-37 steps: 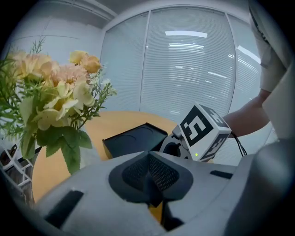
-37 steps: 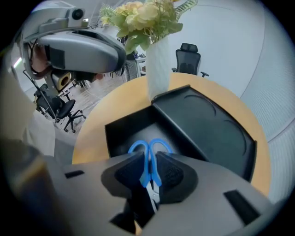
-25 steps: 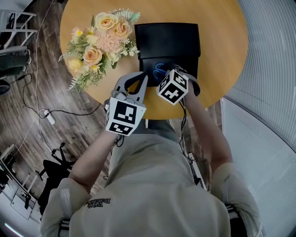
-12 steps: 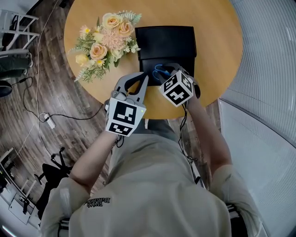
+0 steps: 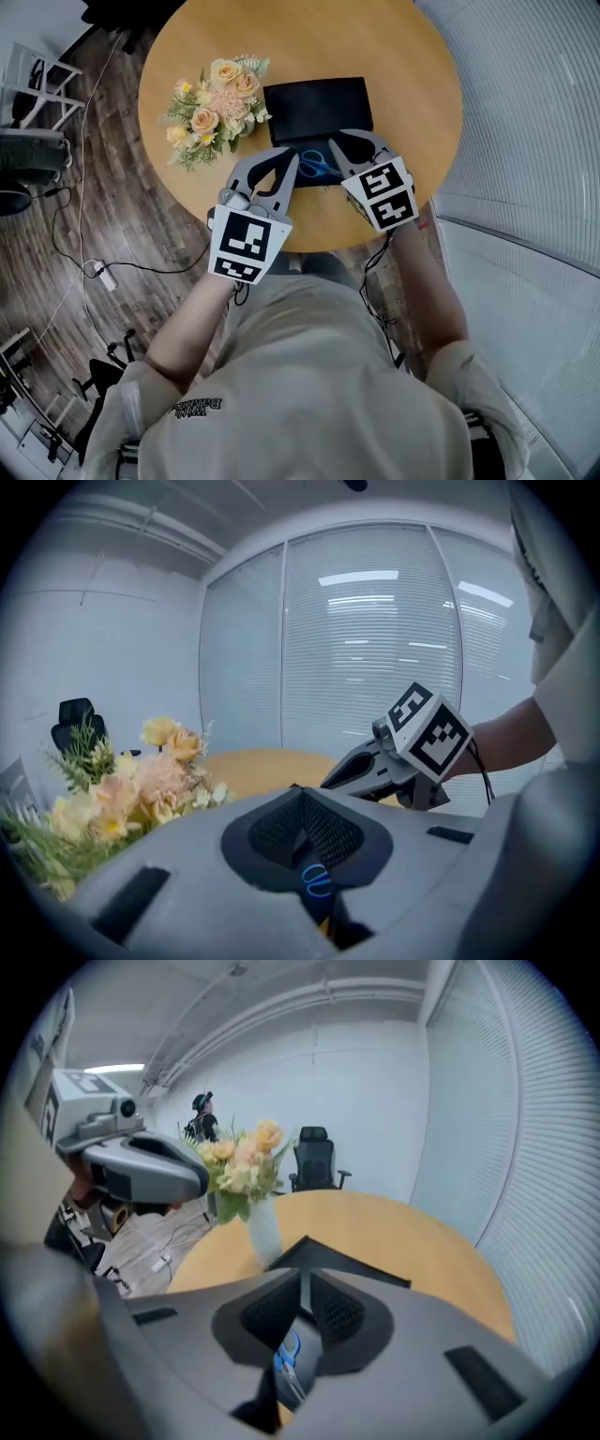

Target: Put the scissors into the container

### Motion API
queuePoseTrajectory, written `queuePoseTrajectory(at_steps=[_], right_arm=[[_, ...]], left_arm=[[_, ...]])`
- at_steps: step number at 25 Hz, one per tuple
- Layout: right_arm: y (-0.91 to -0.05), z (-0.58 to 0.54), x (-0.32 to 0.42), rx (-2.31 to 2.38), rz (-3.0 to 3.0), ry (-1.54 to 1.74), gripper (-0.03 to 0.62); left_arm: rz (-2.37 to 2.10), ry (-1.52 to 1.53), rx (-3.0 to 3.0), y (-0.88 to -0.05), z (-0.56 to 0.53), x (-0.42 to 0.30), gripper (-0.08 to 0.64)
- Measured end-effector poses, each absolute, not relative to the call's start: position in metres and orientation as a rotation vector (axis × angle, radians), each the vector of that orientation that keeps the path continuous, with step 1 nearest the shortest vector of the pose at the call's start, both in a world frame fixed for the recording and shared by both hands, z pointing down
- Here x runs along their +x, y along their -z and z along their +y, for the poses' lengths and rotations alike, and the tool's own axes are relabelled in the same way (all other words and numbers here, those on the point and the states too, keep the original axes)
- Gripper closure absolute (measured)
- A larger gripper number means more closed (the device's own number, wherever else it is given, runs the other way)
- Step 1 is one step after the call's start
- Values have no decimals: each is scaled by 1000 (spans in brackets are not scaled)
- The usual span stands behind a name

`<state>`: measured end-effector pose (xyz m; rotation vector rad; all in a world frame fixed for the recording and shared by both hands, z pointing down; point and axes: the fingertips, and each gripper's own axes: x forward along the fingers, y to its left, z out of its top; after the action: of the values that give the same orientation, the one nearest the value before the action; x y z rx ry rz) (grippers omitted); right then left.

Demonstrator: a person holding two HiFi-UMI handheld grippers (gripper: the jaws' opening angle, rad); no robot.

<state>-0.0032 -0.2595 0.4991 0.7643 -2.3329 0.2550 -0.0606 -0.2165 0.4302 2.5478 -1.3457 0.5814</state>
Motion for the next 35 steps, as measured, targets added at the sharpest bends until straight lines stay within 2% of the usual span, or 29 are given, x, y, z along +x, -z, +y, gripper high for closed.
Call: queuePoseTrajectory(at_steps=[8,16,23,35], right_arm=[[-401,-267,14,973,-2510,-221,546],[-292,-264,42,1218,-2690,-50,551],[-215,-239,57,1301,-2807,83,551],[-168,-204,51,1267,-2904,183,551]], left_arm=[[-1434,-481,2675,-350,-228,-63,538],[-1535,-223,2774,-248,-228,-58,538],[-1641,-173,2792,-214,-227,-71,538],[-1684,-122,2812,-182,-208,-79,538]])
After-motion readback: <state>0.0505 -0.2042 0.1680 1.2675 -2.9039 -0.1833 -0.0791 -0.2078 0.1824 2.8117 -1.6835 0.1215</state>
